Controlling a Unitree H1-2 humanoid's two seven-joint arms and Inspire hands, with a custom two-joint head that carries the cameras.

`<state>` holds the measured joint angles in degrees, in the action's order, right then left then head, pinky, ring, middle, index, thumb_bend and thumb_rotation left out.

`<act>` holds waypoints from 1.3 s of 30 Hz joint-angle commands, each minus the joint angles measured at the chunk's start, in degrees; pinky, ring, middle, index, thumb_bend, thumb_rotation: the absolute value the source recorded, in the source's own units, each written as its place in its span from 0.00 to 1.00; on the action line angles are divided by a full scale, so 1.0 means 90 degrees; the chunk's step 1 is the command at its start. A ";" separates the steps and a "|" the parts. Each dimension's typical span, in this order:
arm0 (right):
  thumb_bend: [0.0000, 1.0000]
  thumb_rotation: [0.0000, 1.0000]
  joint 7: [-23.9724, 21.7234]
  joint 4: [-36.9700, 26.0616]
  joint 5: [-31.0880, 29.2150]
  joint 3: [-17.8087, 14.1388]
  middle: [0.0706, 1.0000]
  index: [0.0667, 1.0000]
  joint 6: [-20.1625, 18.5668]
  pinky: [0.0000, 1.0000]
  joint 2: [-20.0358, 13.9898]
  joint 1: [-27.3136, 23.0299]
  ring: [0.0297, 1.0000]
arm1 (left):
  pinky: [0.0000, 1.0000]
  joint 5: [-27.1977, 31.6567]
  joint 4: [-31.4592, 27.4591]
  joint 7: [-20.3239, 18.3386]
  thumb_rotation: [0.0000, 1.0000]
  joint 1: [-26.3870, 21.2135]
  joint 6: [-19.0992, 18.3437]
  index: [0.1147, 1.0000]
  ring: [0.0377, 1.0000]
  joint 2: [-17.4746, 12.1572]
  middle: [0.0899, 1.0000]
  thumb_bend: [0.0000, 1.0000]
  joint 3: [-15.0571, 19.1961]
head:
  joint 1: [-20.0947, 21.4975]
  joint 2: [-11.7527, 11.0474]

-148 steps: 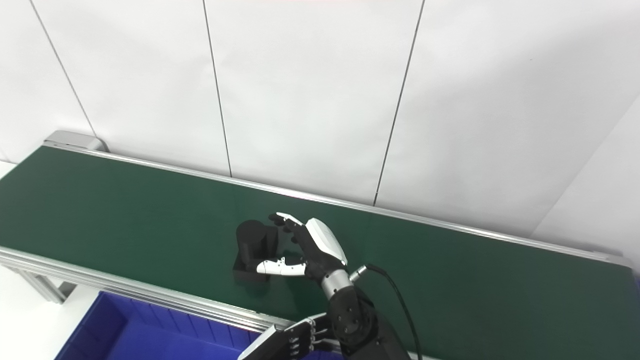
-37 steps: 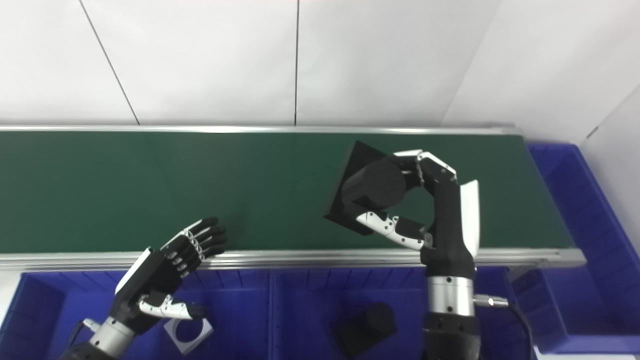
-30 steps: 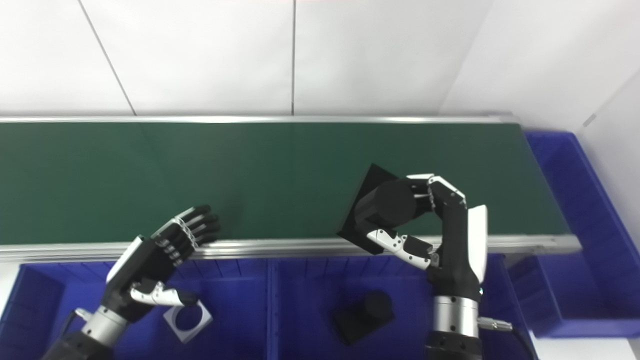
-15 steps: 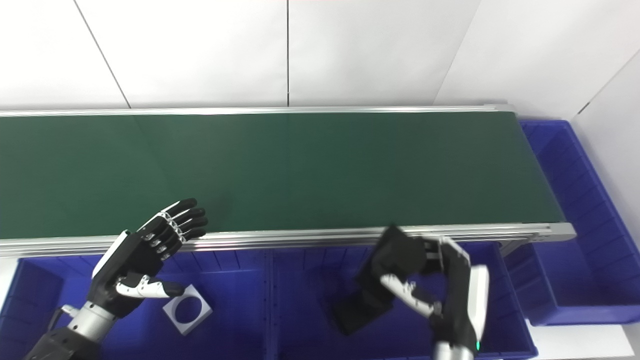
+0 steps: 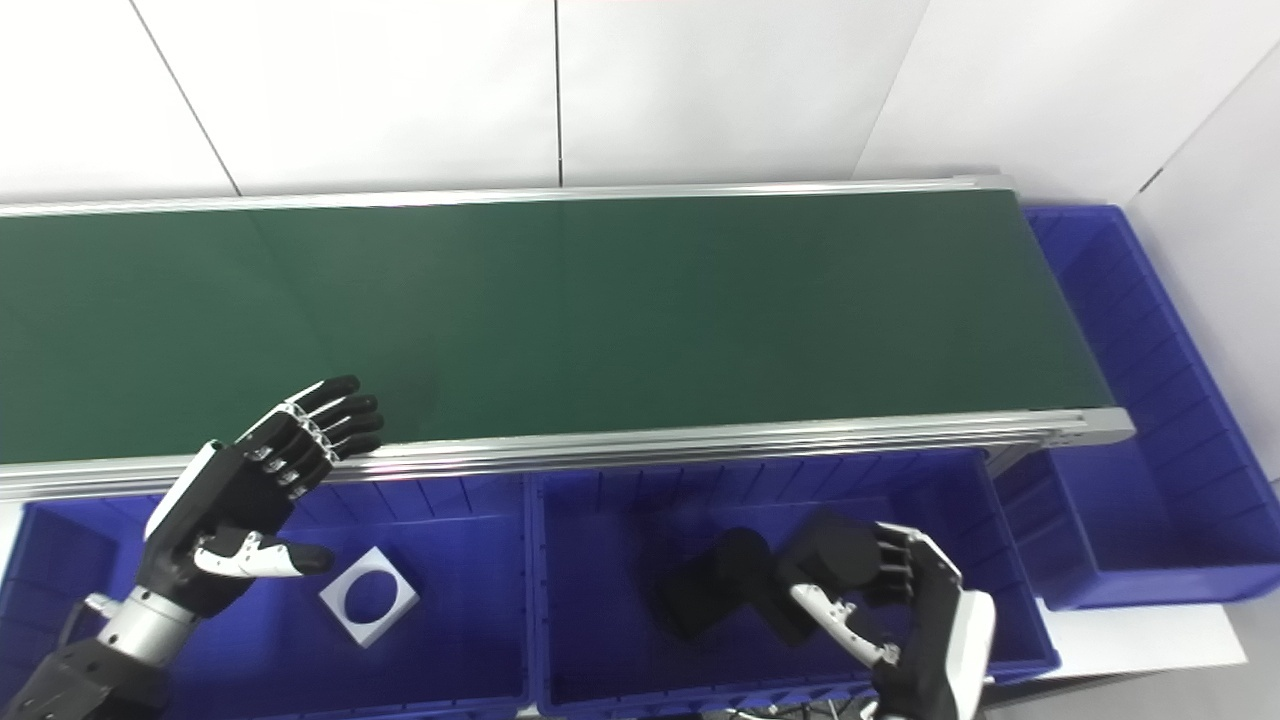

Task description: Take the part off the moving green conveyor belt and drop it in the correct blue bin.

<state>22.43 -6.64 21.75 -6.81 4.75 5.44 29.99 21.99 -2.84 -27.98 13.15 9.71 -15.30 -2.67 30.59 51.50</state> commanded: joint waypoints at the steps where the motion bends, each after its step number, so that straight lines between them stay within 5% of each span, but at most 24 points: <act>1: 0.52 0.00 0.0211 0.0140 -0.0138 -0.0133 0.44 0.48 0.0368 0.39 0.0016 -0.0117 0.41 | 0.81 0.0114 -0.0128 -0.0061 0.16 -0.0047 0.0025 0.83 0.82 -0.0056 0.82 1.00 0.0051 | -0.0010 -0.0010; 24: 0.52 0.00 0.0371 0.0910 -0.0319 -0.0201 0.45 0.49 0.0743 0.44 -0.0050 -0.0491 0.42 | 0.81 0.0019 -0.0331 0.0013 0.16 0.0058 -0.0065 0.83 0.82 -0.0045 0.82 1.00 0.0048 | -0.0143 -0.0038; 25: 0.52 0.00 0.0244 0.0831 -0.0374 -0.0160 0.45 0.49 0.0674 0.47 -0.0077 -0.0453 0.48 | 0.81 0.0020 -0.0333 0.0016 0.16 0.0061 -0.0070 0.83 0.82 -0.0041 0.82 1.00 0.0047 | -0.0149 -0.0045; 26: 0.70 0.09 0.0093 0.0746 -0.0457 -0.0112 0.57 0.63 0.0579 0.53 -0.0113 -0.0412 0.56 | 0.81 0.0009 -0.0331 0.0010 0.17 0.0062 -0.0051 0.83 0.82 -0.0038 0.82 1.00 0.0042 | -0.0163 -0.0052; 28: 0.85 0.23 -0.0131 0.0611 -0.0507 -0.0026 0.77 0.83 0.0395 0.67 -0.0184 -0.0357 0.73 | 0.81 -0.0005 -0.0328 0.0003 0.17 0.0063 -0.0029 0.84 0.82 -0.0029 0.83 1.00 0.0037 | -0.0180 -0.0057; 31: 0.91 0.31 -0.0405 0.0494 -0.0614 0.0063 0.94 0.97 0.0310 0.82 -0.0298 -0.0323 0.89 | 0.82 0.0013 -0.0334 0.0007 0.16 0.0067 -0.0052 0.83 0.83 -0.0008 0.83 1.00 0.0030 | -0.0209 -0.0074; 39: 0.99 0.38 -0.0902 -0.0114 -0.0477 0.0235 1.00 1.00 -0.0020 0.95 -0.0499 -0.0241 1.00 | 0.83 -0.0084 -0.0388 0.0054 0.16 0.0080 -0.0067 0.84 0.83 0.0037 0.83 1.00 -0.0029 | -0.0322 -0.0148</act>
<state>14.89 -4.86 16.78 -5.13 4.90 1.34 27.33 21.62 -4.85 -27.58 14.08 8.46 -15.07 -2.93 27.78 50.10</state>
